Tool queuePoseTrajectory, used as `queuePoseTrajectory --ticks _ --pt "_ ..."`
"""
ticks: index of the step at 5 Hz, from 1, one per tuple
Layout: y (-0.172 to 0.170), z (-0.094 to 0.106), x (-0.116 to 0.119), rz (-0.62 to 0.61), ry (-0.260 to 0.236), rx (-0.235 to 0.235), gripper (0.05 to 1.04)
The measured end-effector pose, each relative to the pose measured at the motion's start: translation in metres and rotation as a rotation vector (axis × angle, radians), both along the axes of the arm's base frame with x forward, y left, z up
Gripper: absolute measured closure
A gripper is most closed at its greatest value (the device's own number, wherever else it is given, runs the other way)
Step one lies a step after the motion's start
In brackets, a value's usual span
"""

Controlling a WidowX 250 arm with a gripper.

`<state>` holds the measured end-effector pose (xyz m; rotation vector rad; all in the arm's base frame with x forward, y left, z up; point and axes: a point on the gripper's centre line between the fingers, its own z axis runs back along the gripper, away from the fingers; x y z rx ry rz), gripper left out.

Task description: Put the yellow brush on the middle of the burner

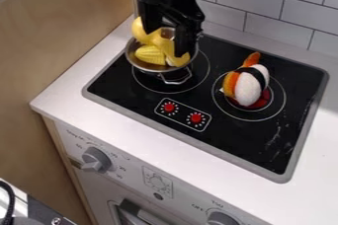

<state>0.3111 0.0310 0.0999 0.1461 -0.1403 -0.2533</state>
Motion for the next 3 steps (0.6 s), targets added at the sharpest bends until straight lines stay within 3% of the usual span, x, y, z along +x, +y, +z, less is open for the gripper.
queuePoseTrajectory --ticks 1,2,3 --pt "0.004 0.006 -0.007 0.132 0.001 0.036 0.083" --pt "0.007 0.011 -0.017 0.346 0.015 0.031 0.083" --pt "0.016 0.016 -0.027 0.498 -0.001 0.011 0.083"
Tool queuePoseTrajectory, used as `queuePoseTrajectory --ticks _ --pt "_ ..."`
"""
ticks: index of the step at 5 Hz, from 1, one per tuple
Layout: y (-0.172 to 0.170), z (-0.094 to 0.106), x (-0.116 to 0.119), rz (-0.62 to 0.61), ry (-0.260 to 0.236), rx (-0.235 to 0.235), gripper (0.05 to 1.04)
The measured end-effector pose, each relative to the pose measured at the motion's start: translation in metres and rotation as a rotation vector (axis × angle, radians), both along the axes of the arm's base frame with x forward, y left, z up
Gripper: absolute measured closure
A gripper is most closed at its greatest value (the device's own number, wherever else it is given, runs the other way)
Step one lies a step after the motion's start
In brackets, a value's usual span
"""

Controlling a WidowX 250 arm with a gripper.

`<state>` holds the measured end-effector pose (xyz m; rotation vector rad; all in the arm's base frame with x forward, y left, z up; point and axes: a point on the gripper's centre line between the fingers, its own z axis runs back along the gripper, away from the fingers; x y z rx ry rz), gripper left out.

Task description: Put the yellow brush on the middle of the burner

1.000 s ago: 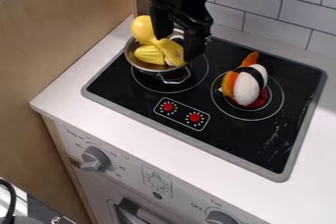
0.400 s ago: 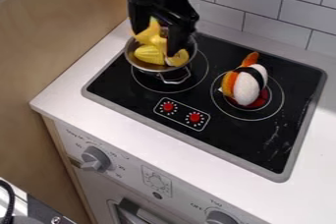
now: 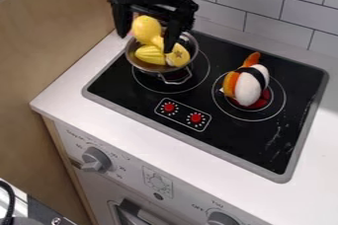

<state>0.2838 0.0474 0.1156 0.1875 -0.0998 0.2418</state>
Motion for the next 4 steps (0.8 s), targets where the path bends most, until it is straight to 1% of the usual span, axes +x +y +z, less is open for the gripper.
queuePoseTrajectory --ticks 1,2,3,4 --pt "0.007 -0.004 -0.009 0.138 -0.061 -0.104 0.083" --pt "0.013 -0.012 -0.007 0.279 -0.154 -0.202 0.083" --pt "0.014 -0.01 0.008 0.405 -0.257 -0.194 0.083" --pt "0.017 -0.005 0.017 0.449 -0.267 -0.14 0.083"
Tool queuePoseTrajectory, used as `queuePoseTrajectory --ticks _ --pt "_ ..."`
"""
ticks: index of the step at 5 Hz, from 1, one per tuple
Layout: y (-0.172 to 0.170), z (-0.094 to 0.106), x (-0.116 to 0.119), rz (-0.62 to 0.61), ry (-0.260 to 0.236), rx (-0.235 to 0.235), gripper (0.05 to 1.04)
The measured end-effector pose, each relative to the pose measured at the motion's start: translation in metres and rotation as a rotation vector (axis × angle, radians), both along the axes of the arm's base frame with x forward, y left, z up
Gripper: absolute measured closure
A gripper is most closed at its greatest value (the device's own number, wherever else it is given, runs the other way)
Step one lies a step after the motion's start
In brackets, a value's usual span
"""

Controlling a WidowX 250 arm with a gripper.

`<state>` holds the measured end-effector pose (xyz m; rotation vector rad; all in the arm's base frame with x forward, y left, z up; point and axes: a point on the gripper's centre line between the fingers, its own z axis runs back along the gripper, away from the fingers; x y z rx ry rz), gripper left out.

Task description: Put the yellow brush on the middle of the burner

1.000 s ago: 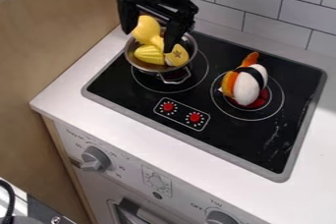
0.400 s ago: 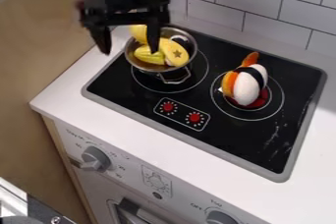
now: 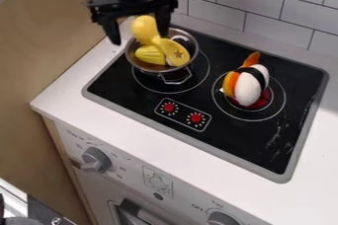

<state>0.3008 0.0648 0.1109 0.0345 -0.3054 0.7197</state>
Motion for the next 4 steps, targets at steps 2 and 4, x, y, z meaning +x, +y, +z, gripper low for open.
queuePoseTrajectory --ticks 2,4 --pt "0.002 0.011 0.012 0.005 0.01 0.043 0.083" --pt "-0.013 -0.007 0.015 0.014 -0.026 0.043 0.083"
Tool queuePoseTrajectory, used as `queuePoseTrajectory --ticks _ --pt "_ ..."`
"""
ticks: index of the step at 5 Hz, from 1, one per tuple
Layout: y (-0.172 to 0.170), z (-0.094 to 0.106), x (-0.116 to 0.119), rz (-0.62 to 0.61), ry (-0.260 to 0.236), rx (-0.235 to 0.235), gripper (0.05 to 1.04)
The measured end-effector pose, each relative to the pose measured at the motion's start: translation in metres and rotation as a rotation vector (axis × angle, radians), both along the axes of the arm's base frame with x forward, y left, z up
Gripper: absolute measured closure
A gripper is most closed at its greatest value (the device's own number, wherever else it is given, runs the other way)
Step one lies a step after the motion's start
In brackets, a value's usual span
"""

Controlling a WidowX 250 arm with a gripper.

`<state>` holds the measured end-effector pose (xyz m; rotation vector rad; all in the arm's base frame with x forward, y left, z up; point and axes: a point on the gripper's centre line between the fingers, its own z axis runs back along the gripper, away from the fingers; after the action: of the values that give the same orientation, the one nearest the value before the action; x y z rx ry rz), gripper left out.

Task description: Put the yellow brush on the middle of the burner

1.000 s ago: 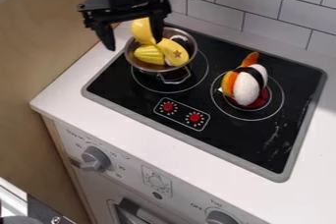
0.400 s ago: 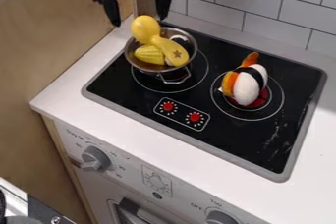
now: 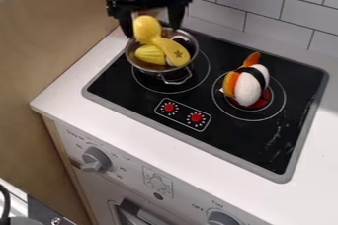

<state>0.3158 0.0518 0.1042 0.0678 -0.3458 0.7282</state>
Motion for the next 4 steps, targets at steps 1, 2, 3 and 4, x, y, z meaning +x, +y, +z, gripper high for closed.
queuePoseTrajectory --ticks 1,2,3,4 --pt "-0.007 -0.012 -0.004 0.007 -0.014 -0.009 0.083" --pt "-0.014 -0.022 -0.007 0.012 -0.037 -0.018 0.083" --pt "-0.018 -0.033 -0.01 0.005 -0.062 -0.031 0.083" --pt "-0.018 -0.04 -0.007 -0.002 -0.097 -0.052 0.083"
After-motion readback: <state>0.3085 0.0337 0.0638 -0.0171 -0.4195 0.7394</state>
